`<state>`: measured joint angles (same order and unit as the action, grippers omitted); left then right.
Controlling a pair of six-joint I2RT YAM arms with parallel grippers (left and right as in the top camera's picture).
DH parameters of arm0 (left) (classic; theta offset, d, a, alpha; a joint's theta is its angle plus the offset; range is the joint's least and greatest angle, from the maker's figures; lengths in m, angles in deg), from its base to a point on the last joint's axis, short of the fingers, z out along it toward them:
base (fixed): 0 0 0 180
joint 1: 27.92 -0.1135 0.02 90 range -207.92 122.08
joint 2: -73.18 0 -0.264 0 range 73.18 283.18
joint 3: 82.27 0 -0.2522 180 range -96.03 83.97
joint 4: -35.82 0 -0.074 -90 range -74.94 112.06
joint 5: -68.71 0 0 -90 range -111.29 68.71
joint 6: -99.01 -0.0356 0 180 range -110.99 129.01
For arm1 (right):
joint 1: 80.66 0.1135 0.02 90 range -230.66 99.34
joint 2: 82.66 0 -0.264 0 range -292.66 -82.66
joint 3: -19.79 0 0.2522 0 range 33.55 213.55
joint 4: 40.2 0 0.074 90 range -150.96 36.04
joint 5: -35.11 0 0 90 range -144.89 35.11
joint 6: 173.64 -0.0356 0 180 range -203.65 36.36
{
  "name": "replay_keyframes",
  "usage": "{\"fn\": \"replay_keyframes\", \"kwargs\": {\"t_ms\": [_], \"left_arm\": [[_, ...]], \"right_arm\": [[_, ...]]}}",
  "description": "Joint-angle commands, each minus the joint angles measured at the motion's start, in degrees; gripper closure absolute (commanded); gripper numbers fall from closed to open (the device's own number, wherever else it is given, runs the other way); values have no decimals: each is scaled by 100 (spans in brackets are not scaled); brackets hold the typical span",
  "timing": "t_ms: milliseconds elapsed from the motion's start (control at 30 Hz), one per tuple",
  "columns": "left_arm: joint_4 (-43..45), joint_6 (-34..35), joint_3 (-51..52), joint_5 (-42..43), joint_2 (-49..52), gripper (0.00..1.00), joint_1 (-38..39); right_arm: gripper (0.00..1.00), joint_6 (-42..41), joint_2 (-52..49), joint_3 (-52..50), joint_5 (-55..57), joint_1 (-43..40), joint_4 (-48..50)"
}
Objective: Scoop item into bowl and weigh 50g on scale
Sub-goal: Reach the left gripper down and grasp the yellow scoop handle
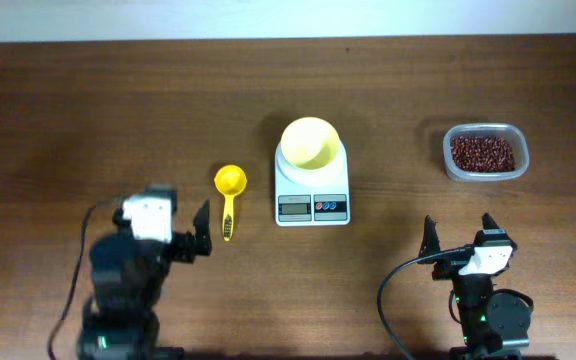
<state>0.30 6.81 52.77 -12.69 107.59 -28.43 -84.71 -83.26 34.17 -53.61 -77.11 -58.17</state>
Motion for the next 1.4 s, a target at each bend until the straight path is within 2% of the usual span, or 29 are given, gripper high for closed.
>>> {"fn": "replay_keyframes", "kwargs": {"t_ms": [0, 33, 167, 267, 333, 567, 633, 700, 1200, 1367], "left_arm": [[-413, -203, -1224, 535, 1637, 1, -39], [-616, -201, -1486, 577, 1991, 1, -39], [-2190, -201, -3397, 625, 4435, 1, 79], [-2516, -201, -4157, 623, 5591, 1, 387], [-2415, -203, -4232, 621, 5921, 1, 562], [-2396, -201, -4229, 619, 6100, 1, 588], [-2354, -85, -4229, 291, 6105, 1, 588], [-2406, 376, -4229, -317, 6140, 1, 588], [-2105, 372, -4229, -420, 7534, 1, 588], [-2046, 372, -4229, -772, 7563, 1, 588]], "right_arm": [[1, 15, 39, -31, 72, 57, -37], [1, 15, 39, -31, 72, 57, -37], [1, 15, 39, -31, 72, 57, -37], [1, 15, 39, -31, 72, 57, -37], [1, 15, 39, -31, 72, 57, -37], [1, 15, 39, -31, 72, 57, -37], [1, 15, 39, -31, 72, 57, -37], [1, 15, 39, -31, 72, 57, -37], [1, 15, 39, -31, 72, 57, -37], [1, 15, 39, -31, 72, 57, -37]]}}
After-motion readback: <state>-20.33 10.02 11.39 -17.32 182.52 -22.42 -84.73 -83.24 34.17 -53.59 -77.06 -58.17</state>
